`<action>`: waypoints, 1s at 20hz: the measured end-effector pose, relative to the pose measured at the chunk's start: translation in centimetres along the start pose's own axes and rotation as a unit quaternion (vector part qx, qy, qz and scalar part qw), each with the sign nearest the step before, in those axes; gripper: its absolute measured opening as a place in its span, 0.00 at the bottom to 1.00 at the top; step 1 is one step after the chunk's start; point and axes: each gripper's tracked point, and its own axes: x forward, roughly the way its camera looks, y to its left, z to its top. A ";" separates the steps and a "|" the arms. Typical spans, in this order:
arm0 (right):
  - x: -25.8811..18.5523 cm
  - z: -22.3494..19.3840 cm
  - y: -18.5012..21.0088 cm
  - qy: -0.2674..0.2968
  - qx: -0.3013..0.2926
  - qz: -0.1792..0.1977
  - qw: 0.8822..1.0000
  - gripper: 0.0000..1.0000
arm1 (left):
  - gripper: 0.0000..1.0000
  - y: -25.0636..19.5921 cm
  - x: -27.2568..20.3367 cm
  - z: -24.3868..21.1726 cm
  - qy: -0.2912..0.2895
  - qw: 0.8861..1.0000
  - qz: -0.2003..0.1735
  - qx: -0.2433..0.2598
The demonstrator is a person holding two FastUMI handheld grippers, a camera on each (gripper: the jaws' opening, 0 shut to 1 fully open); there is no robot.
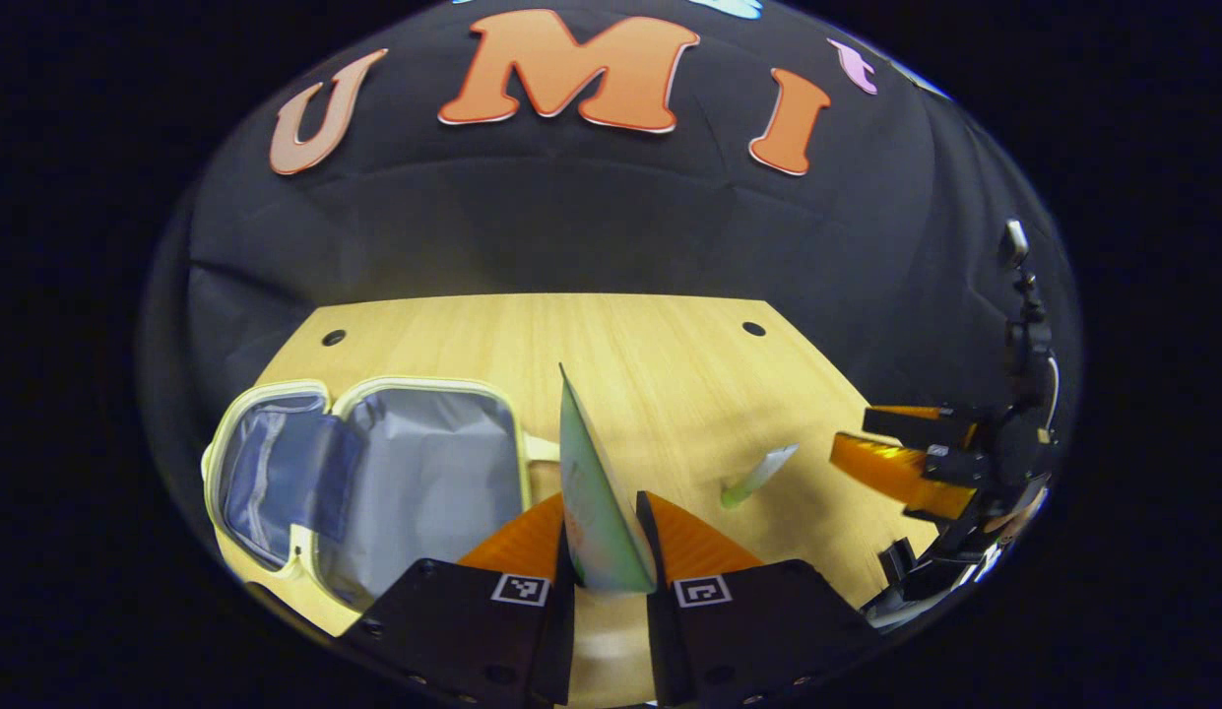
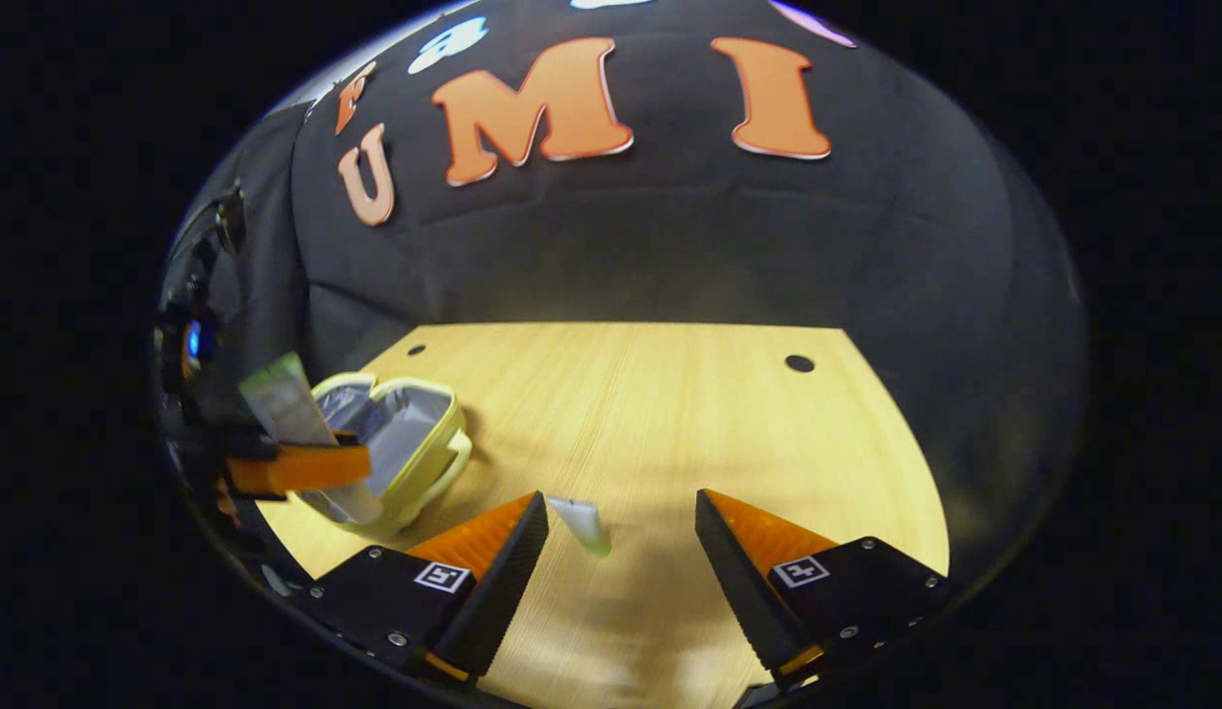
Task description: First open the suitcase, pack the skin care products into it, and then close the suitcase.
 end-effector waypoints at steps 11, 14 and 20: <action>7.2 -6.6 2.4 0.107 -0.038 0.028 0.993 0.81 | 0.31 7.8 -2.6 -2.6 0.026 0.996 0.053 -0.071; 7.8 -7.0 2.1 0.116 -0.037 0.020 0.992 0.60 | 0.31 8.7 -2.5 -2.7 0.029 0.996 0.053 -0.073; 6.7 -6.3 2.3 0.132 -0.015 -0.001 0.991 0.34 | 0.31 9.9 -3.3 -2.9 0.045 0.996 0.031 -0.077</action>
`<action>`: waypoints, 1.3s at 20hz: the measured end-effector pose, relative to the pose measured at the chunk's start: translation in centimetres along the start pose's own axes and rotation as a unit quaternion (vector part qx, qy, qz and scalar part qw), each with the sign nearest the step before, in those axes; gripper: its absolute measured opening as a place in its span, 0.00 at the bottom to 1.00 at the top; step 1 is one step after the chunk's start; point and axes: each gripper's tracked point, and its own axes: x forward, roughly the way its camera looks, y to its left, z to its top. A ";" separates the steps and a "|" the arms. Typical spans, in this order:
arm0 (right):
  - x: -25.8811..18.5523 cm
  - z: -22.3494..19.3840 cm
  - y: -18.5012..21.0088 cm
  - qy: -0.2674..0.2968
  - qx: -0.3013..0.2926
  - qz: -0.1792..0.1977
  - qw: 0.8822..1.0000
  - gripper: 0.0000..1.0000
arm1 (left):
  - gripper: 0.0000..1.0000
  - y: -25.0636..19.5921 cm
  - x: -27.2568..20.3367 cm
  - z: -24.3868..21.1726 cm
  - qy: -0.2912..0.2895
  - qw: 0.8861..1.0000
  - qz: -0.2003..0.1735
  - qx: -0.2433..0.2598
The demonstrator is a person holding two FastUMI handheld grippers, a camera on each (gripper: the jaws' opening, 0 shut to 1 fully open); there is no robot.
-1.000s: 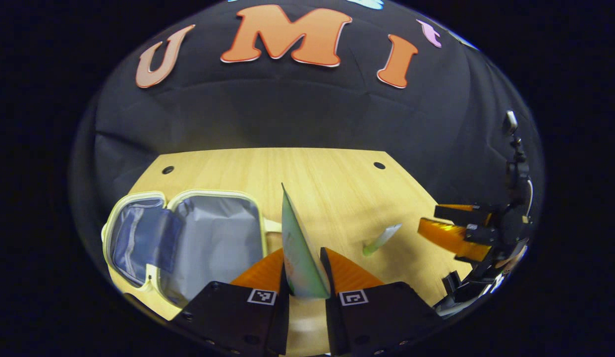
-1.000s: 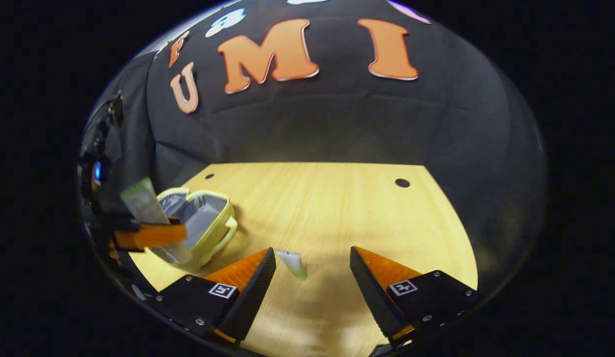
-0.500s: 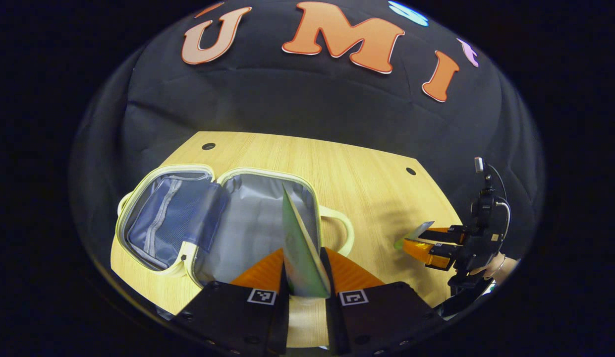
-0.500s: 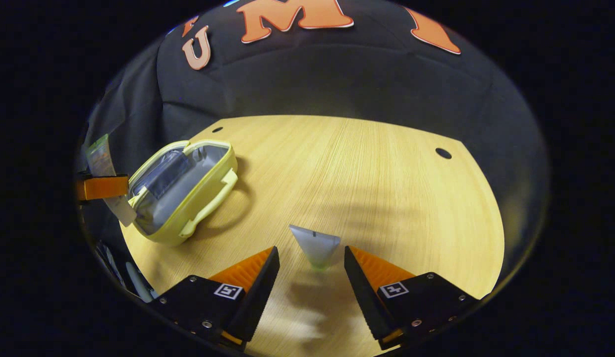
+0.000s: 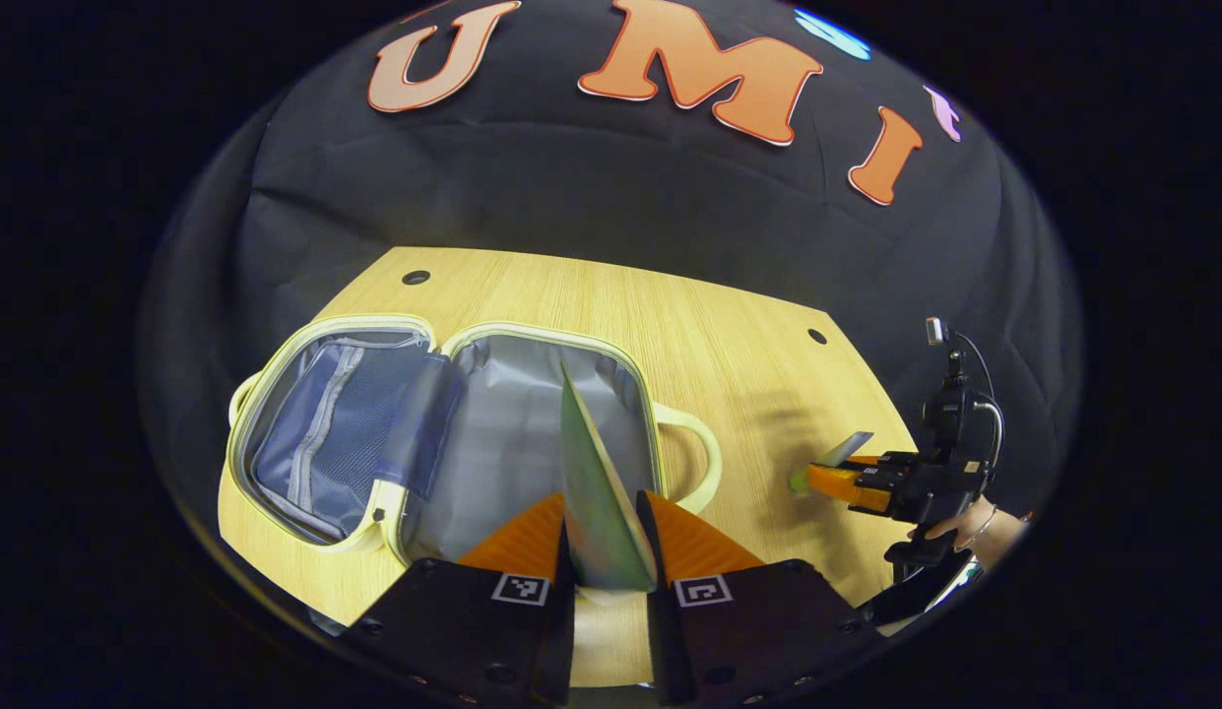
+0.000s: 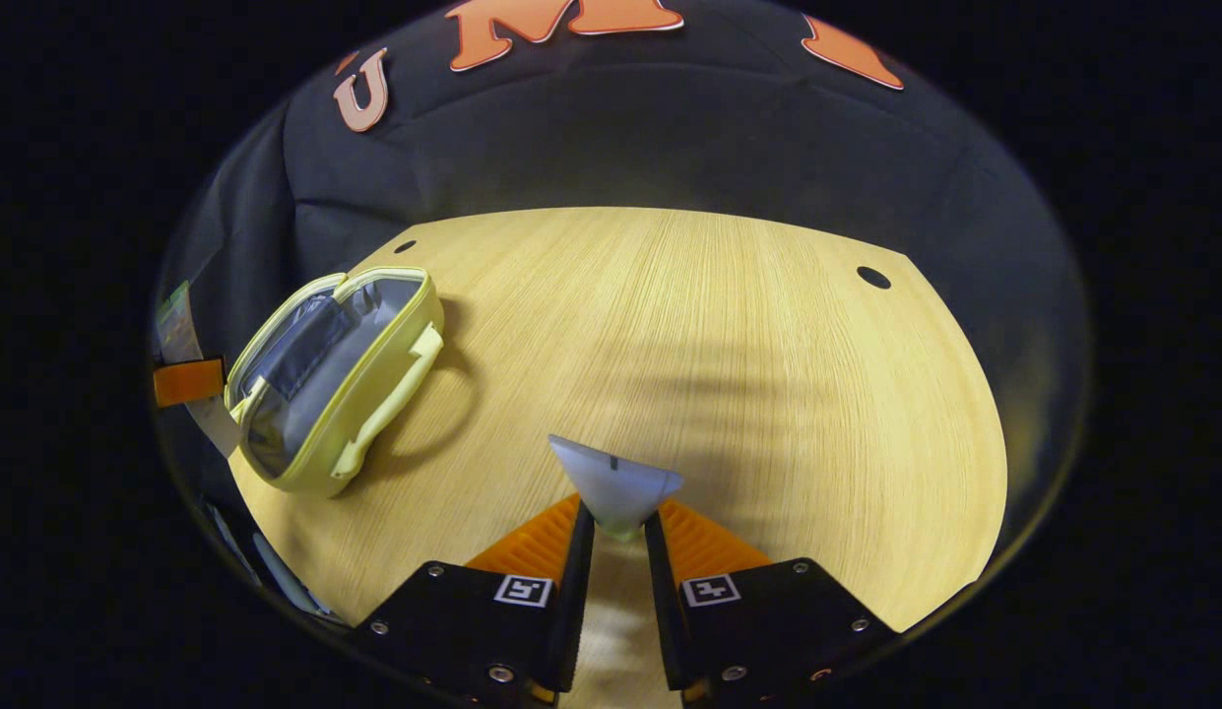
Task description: First open the suitcase, pack the skin care products into it, and then close the suitcase.
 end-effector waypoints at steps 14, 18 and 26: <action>-9.1 4.2 10.8 -0.037 0.053 0.027 0.998 0.34 | 0.31 6.2 1.7 0.5 0.219 0.972 -0.069 0.048; -9.9 2.9 11.5 -0.030 0.059 0.011 0.998 0.34 | 0.32 7.9 5.9 -1.3 0.277 0.956 -0.053 0.087; -11.3 2.8 11.9 -0.028 0.079 0.000 0.996 0.34 | 0.49 7.6 6.6 -2.0 0.276 0.956 -0.062 0.076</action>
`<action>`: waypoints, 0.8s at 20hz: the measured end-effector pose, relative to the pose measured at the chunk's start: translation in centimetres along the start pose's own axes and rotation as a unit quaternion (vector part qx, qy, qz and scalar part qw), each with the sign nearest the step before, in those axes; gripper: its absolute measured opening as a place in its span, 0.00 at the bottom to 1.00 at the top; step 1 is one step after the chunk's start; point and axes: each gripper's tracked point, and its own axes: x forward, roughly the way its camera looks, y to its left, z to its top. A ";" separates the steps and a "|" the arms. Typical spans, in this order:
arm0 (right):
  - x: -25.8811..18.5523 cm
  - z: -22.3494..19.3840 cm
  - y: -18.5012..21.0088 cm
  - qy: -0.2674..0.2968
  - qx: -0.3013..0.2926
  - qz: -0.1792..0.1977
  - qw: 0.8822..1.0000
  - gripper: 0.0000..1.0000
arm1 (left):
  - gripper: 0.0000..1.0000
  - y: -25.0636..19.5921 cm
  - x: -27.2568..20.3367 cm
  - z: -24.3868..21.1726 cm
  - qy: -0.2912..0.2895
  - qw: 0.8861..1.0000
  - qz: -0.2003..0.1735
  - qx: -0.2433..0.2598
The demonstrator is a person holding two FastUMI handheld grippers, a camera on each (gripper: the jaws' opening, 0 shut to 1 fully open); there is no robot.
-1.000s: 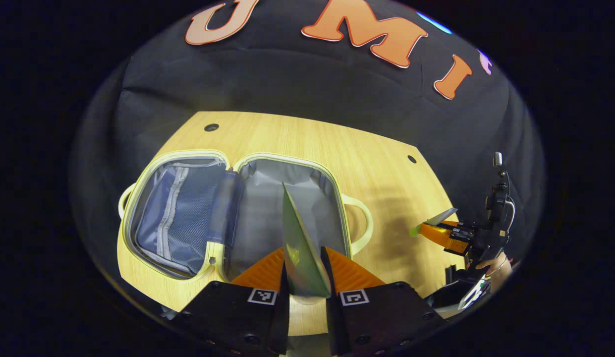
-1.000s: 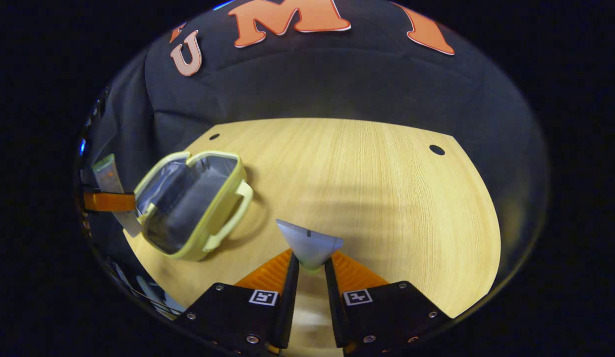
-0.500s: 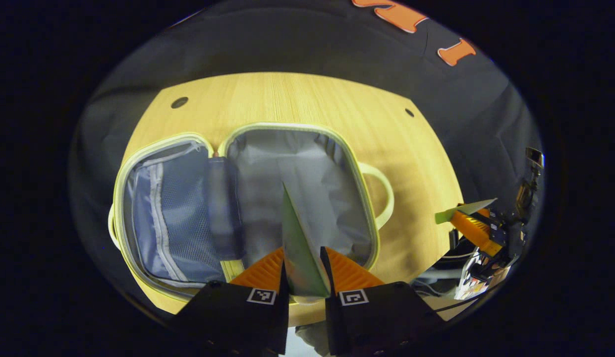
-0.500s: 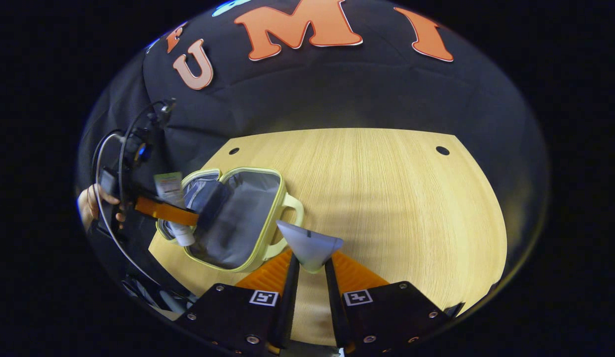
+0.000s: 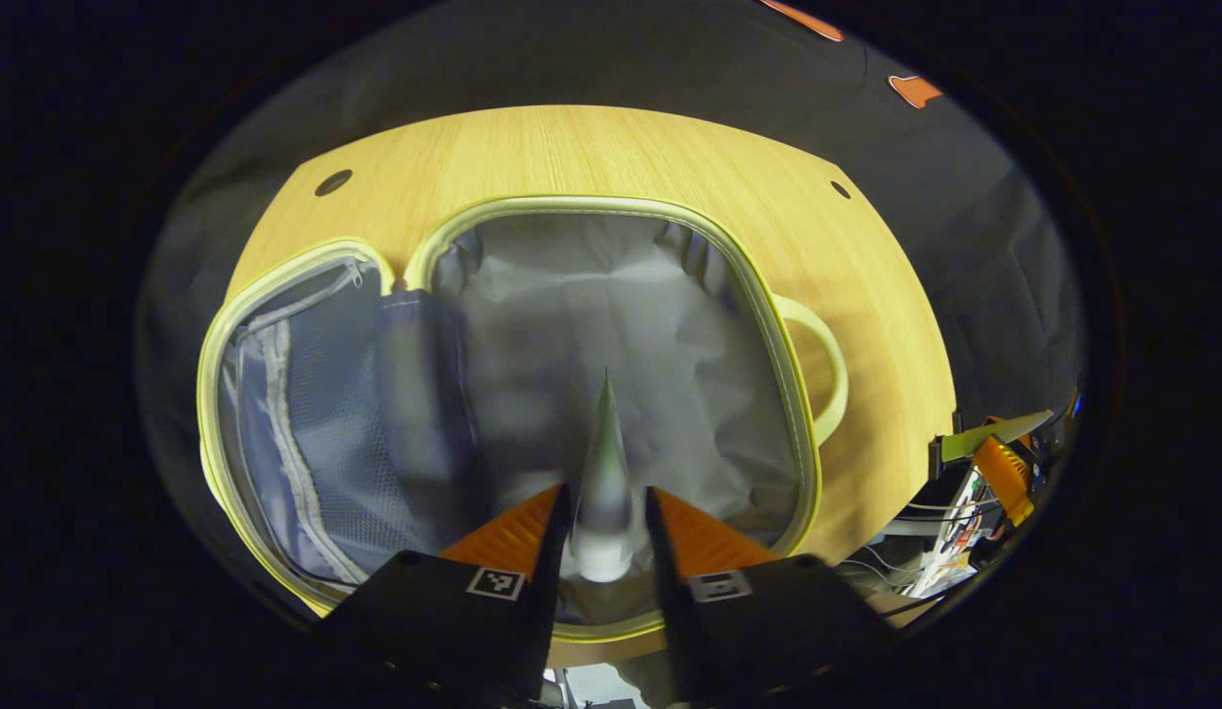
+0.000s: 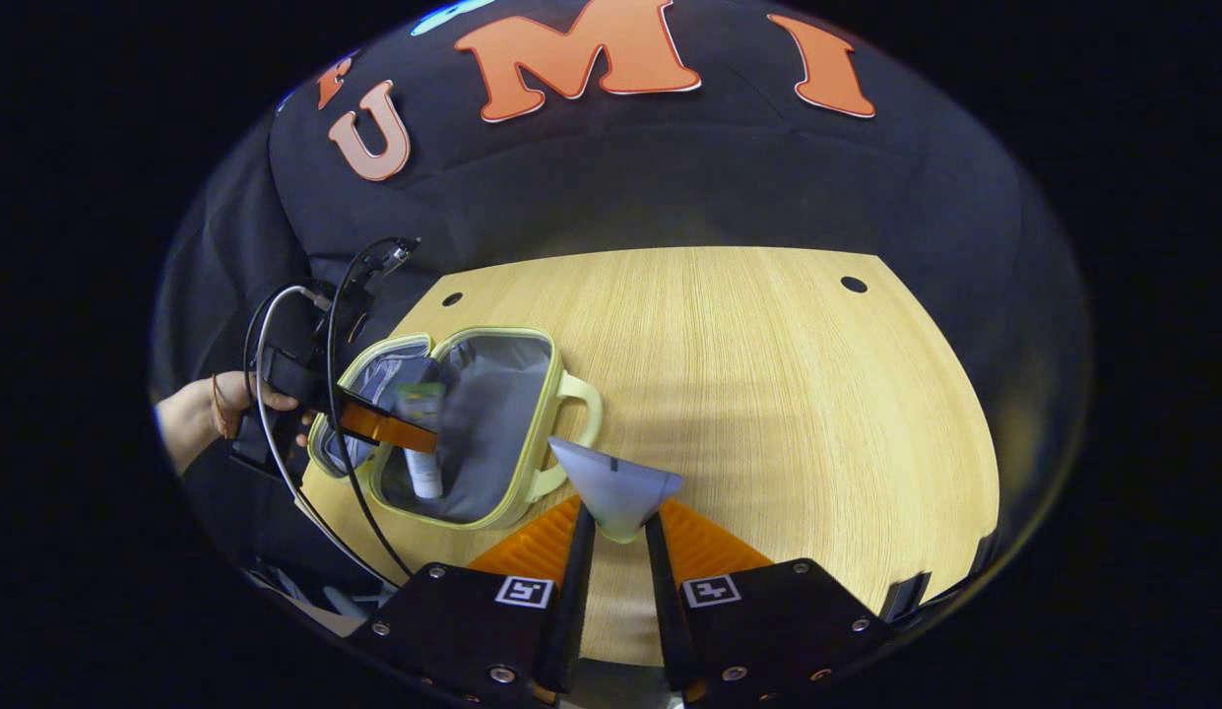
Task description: First open the suitcase, pack the skin care products into it, and then close the suitcase.
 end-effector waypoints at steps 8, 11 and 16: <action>-0.2 2.1 3.4 -0.010 -0.001 0.040 0.999 0.34 | 0.99 2.0 -3.5 -0.3 -0.080 0.996 0.028 0.004; -0.1 3.3 5.9 -0.012 -0.020 0.059 0.998 0.34 | 0.98 3.4 -6.2 -0.3 -0.130 0.990 0.046 0.005; 1.6 4.9 11.3 0.001 -0.044 0.106 0.993 0.34 | 0.98 7.7 -10.9 -2.2 -0.189 0.979 0.072 -0.029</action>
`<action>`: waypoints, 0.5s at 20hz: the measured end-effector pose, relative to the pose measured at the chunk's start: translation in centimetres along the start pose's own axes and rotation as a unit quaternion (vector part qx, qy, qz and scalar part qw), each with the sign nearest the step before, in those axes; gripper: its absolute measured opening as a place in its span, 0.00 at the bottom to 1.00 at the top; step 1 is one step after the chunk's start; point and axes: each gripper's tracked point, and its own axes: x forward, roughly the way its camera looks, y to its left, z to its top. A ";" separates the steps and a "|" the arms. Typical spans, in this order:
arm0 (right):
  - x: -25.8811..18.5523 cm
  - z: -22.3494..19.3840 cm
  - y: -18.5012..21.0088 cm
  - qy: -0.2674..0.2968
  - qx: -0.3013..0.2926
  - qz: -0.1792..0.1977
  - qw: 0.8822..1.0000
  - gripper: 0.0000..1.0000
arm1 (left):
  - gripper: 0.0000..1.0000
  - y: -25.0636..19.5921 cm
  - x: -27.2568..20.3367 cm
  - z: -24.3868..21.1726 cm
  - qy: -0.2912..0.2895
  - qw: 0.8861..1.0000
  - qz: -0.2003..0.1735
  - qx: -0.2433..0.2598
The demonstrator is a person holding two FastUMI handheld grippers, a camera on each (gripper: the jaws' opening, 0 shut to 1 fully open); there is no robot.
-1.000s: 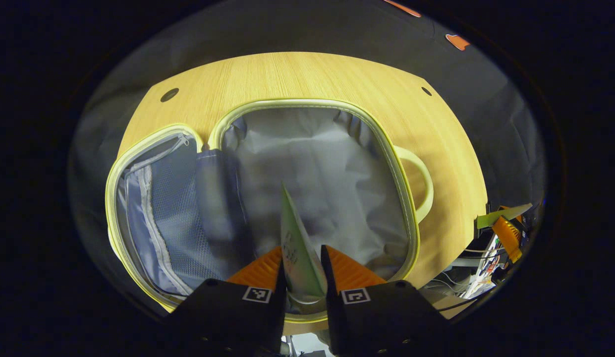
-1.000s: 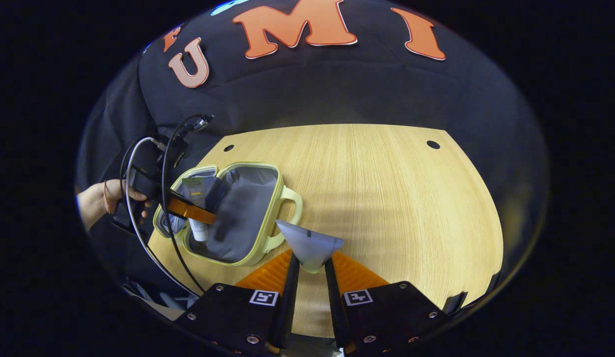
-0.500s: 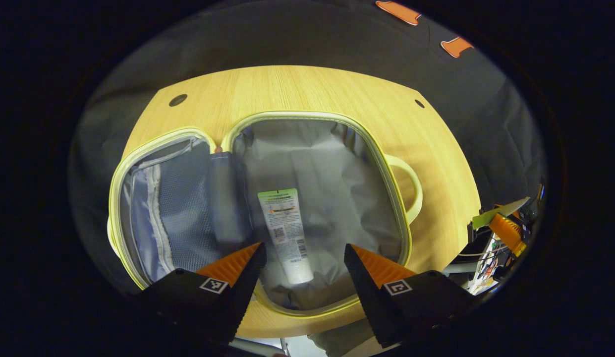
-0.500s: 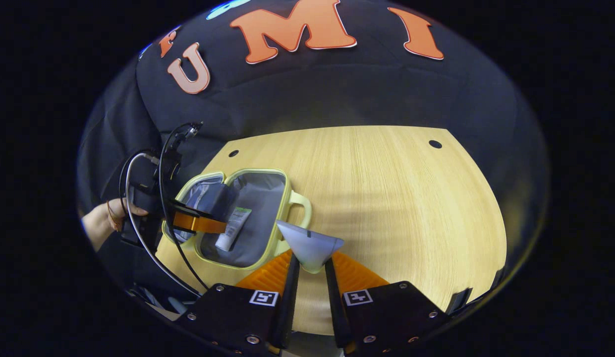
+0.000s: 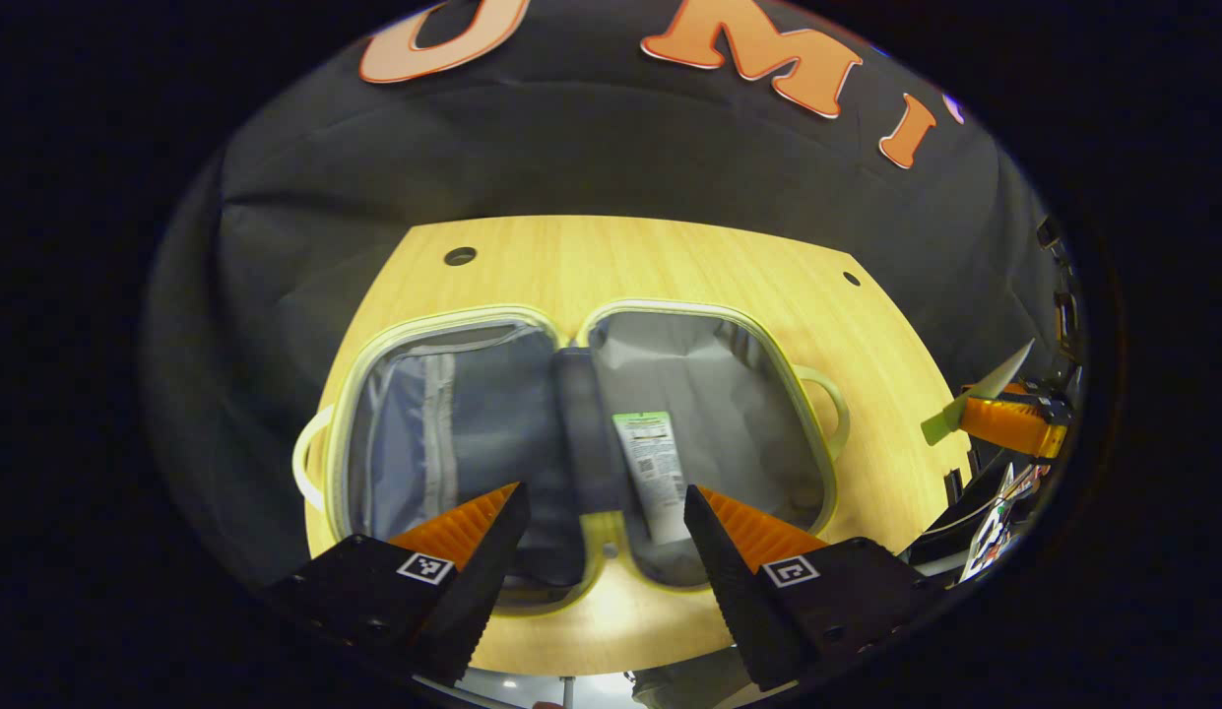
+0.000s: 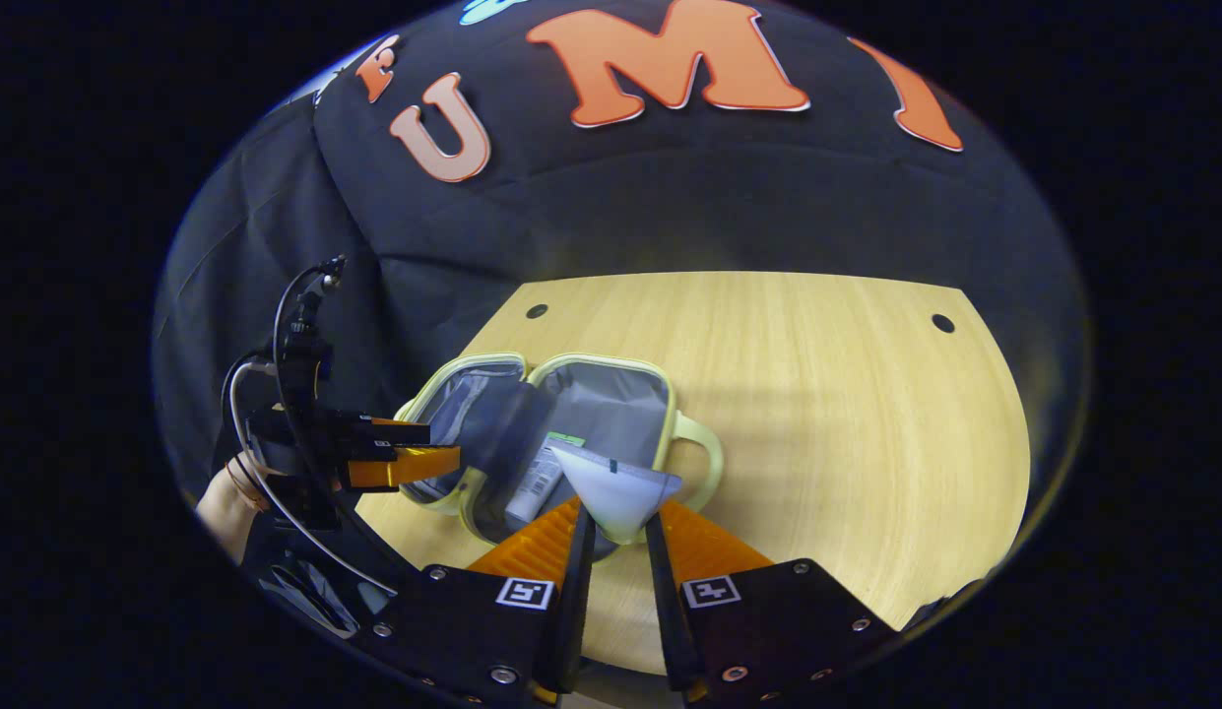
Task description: First open the suitcase, pack the skin care products into it, and then close the suitcase.
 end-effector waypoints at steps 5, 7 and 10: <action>4.5 -1.1 3.7 0.069 0.001 0.034 0.997 0.34 | 0.98 5.6 -4.8 -0.5 -0.045 0.998 0.040 -0.036; 6.9 -2.3 3.9 0.106 0.014 0.030 0.994 0.29 | 0.98 7.8 -6.9 -0.4 -0.063 0.995 0.062 -0.051; 9.5 -4.0 3.4 0.147 0.029 0.011 0.989 0.34 | 0.98 11.5 -8.6 -1.2 -0.076 0.991 0.087 -0.075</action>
